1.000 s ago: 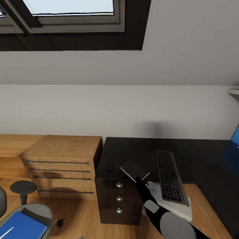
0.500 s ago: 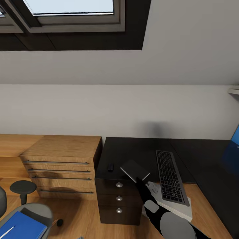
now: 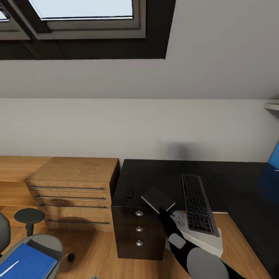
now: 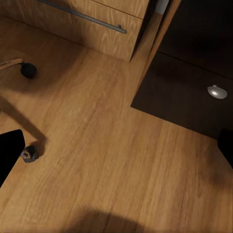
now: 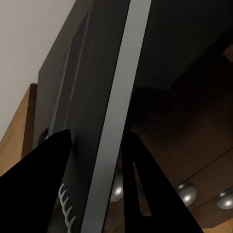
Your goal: In the bedroom, organize the workspace by keeping the computer under the desk, ensuring the monitor is on the desk, placing the keyboard on the desk next to the monitor, placing the mouse on the desk next to the keyboard, moving the folder from the swivel chair onto the desk next to the mouse, stacking the notebook on top of the folder with the pen on top of the notebook, and positioning the swivel chair next to the desk.
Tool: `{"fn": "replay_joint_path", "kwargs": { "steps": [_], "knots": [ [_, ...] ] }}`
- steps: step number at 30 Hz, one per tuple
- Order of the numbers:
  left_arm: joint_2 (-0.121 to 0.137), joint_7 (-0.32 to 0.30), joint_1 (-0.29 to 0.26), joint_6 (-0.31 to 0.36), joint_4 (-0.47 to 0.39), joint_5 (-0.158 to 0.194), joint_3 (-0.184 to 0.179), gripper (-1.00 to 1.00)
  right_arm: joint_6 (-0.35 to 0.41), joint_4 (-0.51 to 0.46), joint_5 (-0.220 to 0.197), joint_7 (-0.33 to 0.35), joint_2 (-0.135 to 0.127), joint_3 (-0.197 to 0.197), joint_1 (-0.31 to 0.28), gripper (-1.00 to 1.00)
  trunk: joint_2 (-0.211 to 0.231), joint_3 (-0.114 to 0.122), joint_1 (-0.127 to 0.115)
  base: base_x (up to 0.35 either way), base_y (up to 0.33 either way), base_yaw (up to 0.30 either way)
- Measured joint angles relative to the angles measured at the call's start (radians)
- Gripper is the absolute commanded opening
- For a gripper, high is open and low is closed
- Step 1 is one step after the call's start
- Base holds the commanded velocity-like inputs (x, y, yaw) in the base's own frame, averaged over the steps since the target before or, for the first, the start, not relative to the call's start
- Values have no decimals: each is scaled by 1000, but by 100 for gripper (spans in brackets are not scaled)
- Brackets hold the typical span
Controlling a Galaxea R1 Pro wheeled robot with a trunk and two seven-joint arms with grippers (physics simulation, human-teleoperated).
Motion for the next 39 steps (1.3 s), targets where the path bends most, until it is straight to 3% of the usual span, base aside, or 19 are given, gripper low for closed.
{"fn": "replay_joint_path", "kwargs": {
  "steps": [7, 26, 39],
  "knots": [
    [-1, 0, 0, 0, 0, 0, 0, 100, -1, 0, 1, 1, 0, 0, 0, -100, 0, 0, 0, -6, 0, 0],
    [-2, 1, 0, 0, 0, 2, 0, 100, -1, 0, 0, 1, 0, 0, 0, -100, -133, -60, 73, 0, 0, 0],
    [-2, 1, 0, 0, 0, 2, 2, 100, -1, 0, 1, 1, 0, 0, 0, -100, -133, -60, 73, 0, 0, 0]
  ]
}}
